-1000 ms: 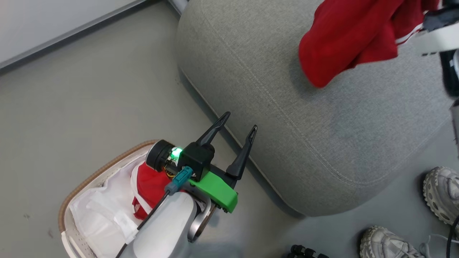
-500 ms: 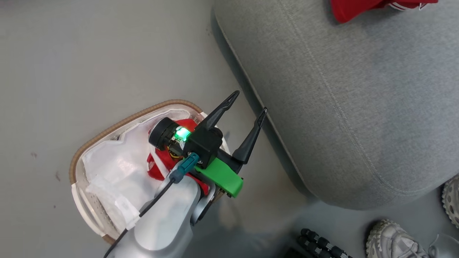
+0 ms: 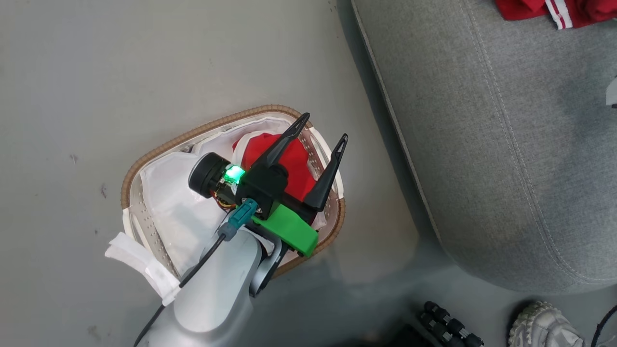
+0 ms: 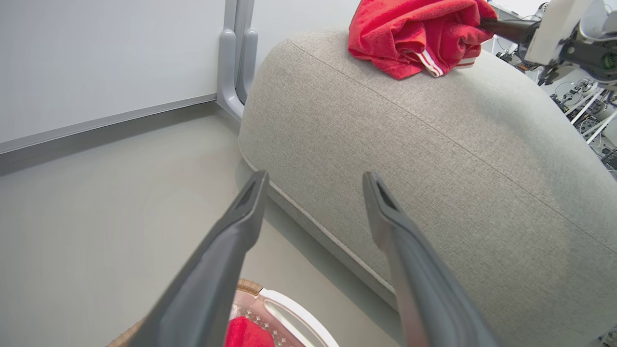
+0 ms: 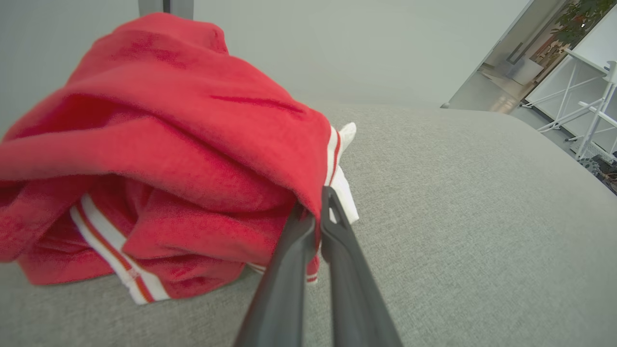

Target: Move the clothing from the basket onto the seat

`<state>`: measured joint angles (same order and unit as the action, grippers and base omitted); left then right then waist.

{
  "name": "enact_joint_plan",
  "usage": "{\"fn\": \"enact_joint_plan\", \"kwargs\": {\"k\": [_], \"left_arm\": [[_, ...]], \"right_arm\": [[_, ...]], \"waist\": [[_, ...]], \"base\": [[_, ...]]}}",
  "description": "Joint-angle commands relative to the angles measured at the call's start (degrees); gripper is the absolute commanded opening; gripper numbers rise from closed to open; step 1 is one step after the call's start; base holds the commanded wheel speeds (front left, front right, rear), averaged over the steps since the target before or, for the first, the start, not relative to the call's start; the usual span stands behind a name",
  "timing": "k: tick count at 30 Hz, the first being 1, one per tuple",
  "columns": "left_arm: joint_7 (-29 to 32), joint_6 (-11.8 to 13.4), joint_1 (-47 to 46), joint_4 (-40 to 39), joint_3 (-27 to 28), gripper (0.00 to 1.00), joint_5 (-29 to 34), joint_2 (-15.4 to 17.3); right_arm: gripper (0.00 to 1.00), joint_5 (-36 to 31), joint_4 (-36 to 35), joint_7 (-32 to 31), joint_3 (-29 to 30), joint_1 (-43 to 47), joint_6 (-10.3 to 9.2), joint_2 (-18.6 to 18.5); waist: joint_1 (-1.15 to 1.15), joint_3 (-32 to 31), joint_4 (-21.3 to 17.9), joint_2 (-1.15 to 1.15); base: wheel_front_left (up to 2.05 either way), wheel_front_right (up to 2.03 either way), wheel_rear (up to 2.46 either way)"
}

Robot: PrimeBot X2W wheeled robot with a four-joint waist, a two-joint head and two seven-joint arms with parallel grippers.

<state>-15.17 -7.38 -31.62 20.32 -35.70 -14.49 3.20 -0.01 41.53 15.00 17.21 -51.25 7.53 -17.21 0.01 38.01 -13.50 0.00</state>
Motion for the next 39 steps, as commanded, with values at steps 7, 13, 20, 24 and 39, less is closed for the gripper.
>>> {"fn": "enact_joint_plan", "kwargs": {"k": [7,13,20,24,39], "left_arm": [[0.0,-0.2,2.5,0.3,1.6,1.00,-0.5,-0.1],[0.0,-0.2,5.8,0.1,5.1,1.00,-0.7,-0.1],[0.0,-0.1,10.2,-0.6,10.4,1.00,-0.2,-0.2],[0.0,0.6,12.9,-1.2,14.2,1.00,-0.6,-0.2],[0.0,5.2,20.9,-1.3,26.2,1.00,1.3,-0.2]], "right_arm": [[1.00,-1.7,0.8,0.3,4.9,8.1,-0.08,0.9],[1.00,-1.3,-1.9,0.3,5.2,15.5,-0.08,2.8],[1.00,1.8,-8.2,0.3,-1.0,21.6,-0.08,5.5],[1.00,4.1,-12.6,0.3,-5.2,24.0,-0.08,7.4],[1.00,8.6,-19.0,0.3,-15.0,31.9,-0.08,12.5]], "waist": [[-0.01,-6.0,-0.6,0.00],[-0.01,-11.7,-0.3,0.00],[-0.01,-17.2,1.9,0.00],[-0.01,-20.1,3.8,0.00],[-0.01,-27.8,12.4,0.00]], "base": [[0.00,0.00,0.00],[0.00,0.00,0.00],[0.00,0.00,0.00],[0.00,0.00,0.00],[0.00,0.00,0.00]]}}
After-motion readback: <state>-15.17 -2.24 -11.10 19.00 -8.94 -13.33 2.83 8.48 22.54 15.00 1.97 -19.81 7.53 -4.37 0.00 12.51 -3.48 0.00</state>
